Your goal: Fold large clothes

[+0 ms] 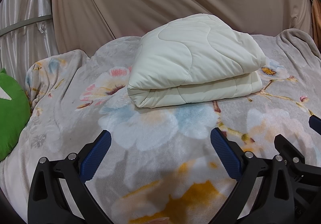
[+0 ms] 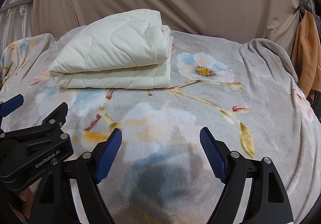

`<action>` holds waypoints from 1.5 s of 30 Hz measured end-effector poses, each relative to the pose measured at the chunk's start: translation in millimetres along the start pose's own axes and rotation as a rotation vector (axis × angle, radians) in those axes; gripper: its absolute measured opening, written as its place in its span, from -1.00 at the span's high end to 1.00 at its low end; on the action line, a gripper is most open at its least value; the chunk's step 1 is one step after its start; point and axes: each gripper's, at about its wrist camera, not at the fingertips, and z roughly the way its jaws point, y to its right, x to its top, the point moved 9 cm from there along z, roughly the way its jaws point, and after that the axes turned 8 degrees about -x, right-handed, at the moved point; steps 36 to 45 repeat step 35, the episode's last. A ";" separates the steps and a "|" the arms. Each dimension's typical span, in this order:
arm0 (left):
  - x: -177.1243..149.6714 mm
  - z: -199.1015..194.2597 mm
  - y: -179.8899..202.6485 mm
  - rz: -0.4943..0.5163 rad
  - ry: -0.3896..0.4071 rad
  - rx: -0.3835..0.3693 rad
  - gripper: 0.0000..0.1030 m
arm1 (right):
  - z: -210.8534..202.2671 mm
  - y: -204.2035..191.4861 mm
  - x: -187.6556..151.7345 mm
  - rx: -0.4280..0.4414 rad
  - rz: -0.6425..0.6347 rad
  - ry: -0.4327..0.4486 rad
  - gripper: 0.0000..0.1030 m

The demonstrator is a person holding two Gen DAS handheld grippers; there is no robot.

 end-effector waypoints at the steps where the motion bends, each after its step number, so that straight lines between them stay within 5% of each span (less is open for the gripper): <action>1: -0.3 0.1 -0.3 0.000 0.000 0.000 -0.88 | 0.0 -0.2 0.0 0.000 0.000 0.000 -0.51; 45: 1.0 0.7 1.5 0.013 -0.002 -0.007 -0.78 | -0.1 3.7 2.8 -0.011 -0.008 0.004 -0.51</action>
